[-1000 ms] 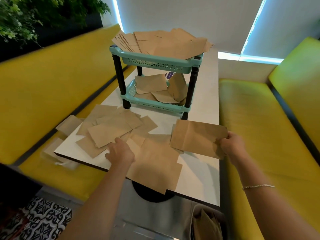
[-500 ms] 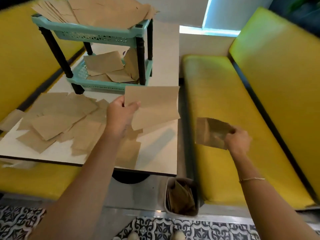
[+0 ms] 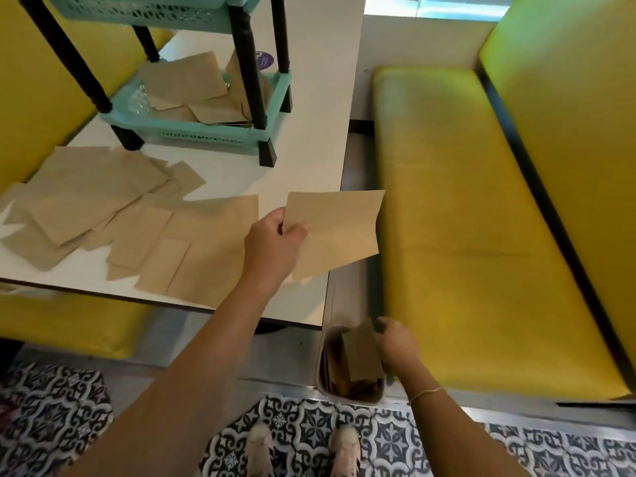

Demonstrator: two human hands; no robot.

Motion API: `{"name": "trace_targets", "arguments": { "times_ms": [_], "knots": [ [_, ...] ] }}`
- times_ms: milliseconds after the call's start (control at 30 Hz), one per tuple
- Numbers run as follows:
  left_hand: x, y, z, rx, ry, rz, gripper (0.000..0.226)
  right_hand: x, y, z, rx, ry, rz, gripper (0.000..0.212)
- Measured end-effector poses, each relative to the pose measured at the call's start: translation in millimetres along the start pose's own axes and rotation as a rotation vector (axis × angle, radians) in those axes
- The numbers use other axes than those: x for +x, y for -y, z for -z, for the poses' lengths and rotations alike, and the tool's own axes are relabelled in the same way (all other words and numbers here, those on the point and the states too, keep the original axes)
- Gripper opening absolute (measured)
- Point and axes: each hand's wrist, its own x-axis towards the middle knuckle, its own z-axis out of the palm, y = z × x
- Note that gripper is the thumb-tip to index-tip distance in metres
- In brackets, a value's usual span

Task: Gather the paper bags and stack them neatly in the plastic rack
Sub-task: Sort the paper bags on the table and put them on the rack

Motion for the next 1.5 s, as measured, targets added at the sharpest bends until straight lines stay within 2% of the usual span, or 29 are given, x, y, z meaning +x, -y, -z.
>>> {"name": "trace_targets", "arguments": {
  "times_ms": [133,267,400,467,533,567,633,733,800,900,1033,1233,1333,1500],
  "knots": [
    [-1.1,6.6,-3.0,-0.02,0.014,0.025,0.02,6.4,8.3,24.0,0.31,-0.036,0.048,0.046],
    [-0.4,10.0,-9.1,-0.034,0.07,0.082,0.022,-5.4,32.0,88.9,1.093,-0.04,0.026,0.029],
    [1.7,12.3,-16.6,-0.029,0.087,0.141,0.026,-9.6,34.1,131.5,1.391,0.05,0.117,0.049],
    [1.4,12.7,-20.2,-0.035,0.11,0.147,0.027,-12.9,32.3,139.7,1.323,0.092,0.159,0.04],
    [0.1,12.4,-24.8,-0.028,0.153,0.14,0.027,-16.1,29.9,143.2,1.091,0.105,0.184,0.012],
    [-0.5,12.4,-27.2,-0.011,0.168,0.134,0.027,-14.8,27.4,142.9,0.987,0.098,0.185,0.005],
    [-1.5,12.3,-30.7,0.033,0.164,0.129,0.034,-7.4,17.6,138.7,0.837,0.055,0.138,0.013],
    [-1.0,12.5,-30.2,0.085,0.145,0.091,0.042,5.0,-5.9,129.0,0.486,-0.132,0.058,0.013],
    [-0.5,12.6,-26.8,0.102,0.141,0.065,0.036,11.7,-23.2,117.4,0.244,-0.202,0.035,0.027],
    [-0.1,16.0,-21.5,0.106,0.112,0.041,0.021,16.1,-37.8,91.6,0.066,-0.169,0.008,0.037],
    [-0.7,24.5,-15.5,0.105,0.086,0.041,0.011,18.4,-40.2,47.7,-0.035,-0.09,0.013,0.035],
    [-0.8,34.2,-7.8,0.101,0.058,0.038,0.012,20.5,-17.1,5.4,-0.144,0.088,0.095,0.038],
    [1.5,36.4,-3.2,0.115,0.059,0.038,0.012,23.4,-3.5,5.3,-0.111,0.074,0.094,0.044],
    [5.6,35.8,5.2,0.138,0.065,0.044,0.015,32.8,33.3,37.3,-0.104,-0.02,0.146,0.034]
  ]
}}
